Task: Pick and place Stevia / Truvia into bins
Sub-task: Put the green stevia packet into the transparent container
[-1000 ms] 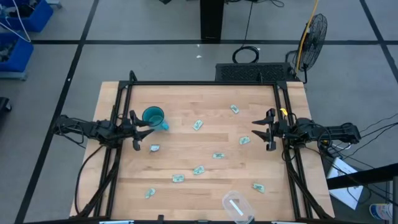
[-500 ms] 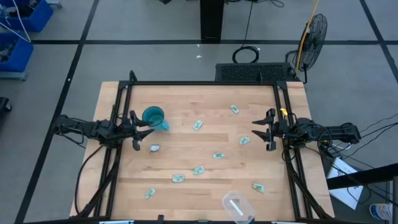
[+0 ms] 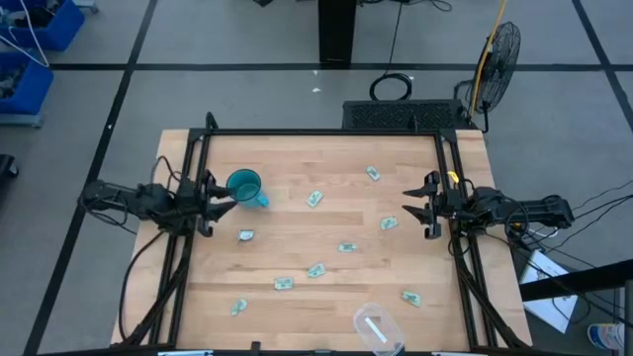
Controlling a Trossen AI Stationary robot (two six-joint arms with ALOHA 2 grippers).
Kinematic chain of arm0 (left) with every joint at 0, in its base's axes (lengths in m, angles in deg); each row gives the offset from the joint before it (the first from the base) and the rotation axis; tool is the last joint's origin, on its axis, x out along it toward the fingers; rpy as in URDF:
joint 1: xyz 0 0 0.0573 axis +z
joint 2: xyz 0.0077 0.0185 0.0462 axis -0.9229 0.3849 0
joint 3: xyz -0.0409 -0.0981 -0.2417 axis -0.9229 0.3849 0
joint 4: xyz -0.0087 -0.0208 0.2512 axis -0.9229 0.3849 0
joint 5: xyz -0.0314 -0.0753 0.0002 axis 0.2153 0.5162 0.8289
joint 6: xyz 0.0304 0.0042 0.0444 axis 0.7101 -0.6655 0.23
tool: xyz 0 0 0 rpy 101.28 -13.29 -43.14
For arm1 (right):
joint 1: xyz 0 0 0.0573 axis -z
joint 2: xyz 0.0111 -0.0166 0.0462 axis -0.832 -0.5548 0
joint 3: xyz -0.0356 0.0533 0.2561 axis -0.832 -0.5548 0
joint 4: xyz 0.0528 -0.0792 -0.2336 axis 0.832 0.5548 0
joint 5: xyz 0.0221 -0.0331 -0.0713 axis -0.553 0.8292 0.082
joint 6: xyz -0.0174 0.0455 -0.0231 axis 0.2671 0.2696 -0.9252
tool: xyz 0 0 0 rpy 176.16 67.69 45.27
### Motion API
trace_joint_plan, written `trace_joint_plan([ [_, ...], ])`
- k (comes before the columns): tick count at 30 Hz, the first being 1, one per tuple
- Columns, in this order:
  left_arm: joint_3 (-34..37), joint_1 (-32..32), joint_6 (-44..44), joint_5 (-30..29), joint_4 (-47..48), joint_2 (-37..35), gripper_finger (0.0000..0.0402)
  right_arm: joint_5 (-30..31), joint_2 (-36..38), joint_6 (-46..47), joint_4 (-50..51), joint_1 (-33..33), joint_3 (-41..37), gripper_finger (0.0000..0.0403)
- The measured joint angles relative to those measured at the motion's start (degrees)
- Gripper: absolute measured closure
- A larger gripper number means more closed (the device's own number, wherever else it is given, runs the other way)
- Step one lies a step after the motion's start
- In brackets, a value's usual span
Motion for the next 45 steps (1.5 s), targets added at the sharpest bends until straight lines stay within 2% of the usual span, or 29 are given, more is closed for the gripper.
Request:
trace_joint_plan([
  [6,-10.4,1.4,3.1,-6.6,8.3,14.3,0.0238,0.0,0.0,2.8,0.0,0.0,0.0,0.0231],
  [10,-16.3,3.3,6.0,-7.0,7.4,23.8,0.0238,0.0,0.0,2.8,0.0,0.0,0.0,0.0231],
  [14,-19.1,3.8,4.2,-6.8,2.8,31.0,0.0238,0.0,0.0,2.8,0.0,0.0,0.0,0.0231],
  [21,-19.5,3.8,0.7,-4.9,-5.4,37.7,0.0238,0.1,0.0,2.4,0.0,0.0,0.0,0.0231],
  [28,-19.5,3.8,4.5,-6.6,-5.6,40.7,0.0238,1.8,0.0,-6.5,-0.4,0.0,0.0,0.0231],
  [32,-19.5,3.7,0.1,-5.1,-5.1,42.2,0.0238,1.8,0.0,-8.2,-0.4,0.0,0.0,0.0232],
  [36,-19.5,3.7,-1.1,0.2,-0.5,43.9,0.0238,1.8,0.0,-7.6,-0.4,0.0,0.0,0.0232],
  [39,-19.5,3.0,-3.4,5.3,8.5,44.9,0.0238,1.8,0.0,-7.5,-0.4,0.0,0.0,0.0232],
  [45,-19.4,-1.0,-21.0,7.6,27.5,48.9,0.0238,1.8,0.0,-7.5,-0.4,0.0,0.0,0.0232],
])
